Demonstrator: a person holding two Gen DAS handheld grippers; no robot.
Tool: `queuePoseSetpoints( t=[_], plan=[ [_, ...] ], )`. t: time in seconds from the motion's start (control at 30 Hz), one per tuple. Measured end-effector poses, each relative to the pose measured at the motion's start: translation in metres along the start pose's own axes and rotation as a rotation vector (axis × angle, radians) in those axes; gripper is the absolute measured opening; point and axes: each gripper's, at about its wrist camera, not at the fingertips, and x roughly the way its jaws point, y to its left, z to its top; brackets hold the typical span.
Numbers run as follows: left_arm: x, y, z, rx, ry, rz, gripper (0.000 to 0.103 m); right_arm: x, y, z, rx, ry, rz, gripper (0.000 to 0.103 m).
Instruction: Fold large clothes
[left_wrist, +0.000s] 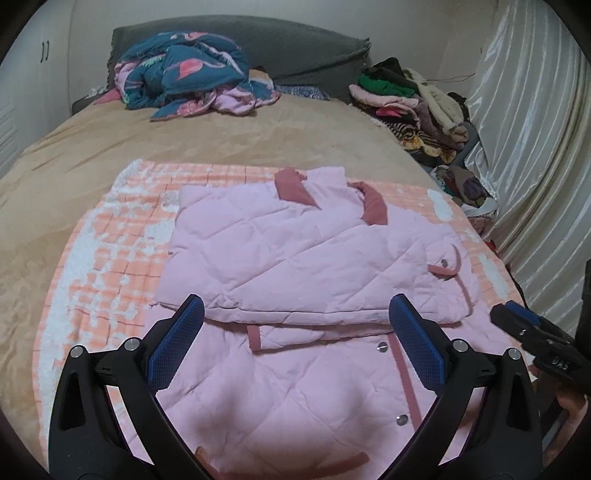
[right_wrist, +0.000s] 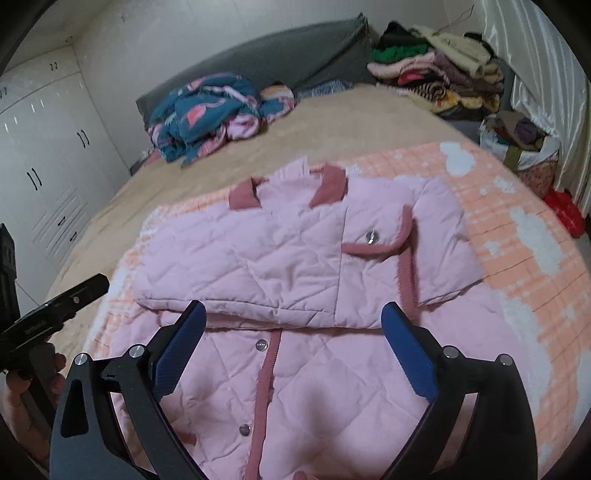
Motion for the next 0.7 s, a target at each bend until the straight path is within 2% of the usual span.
queuePoseSetpoints(
  t=[0.2,0.33,0.7],
  plan=[
    [-0.027,-0.013,-0.003,0.012,-0.043,0.004,0.094,-0.048,0.0,0.001,-0.023,-0.085,-0.011,0.096],
    [-0.042,-0.024,-0.008,0.024,-0.068,-0.055,0.094,-0.079,-0.007,-0.004,-0.03,-0.133,-0.023,0.096],
    [-0.085,-0.032,-0.02,0.043,-0.14,-0.046,0.094,-0.127,-0.019,-0.03,-0.036,-0.197,-0.048,0.096]
  ],
)
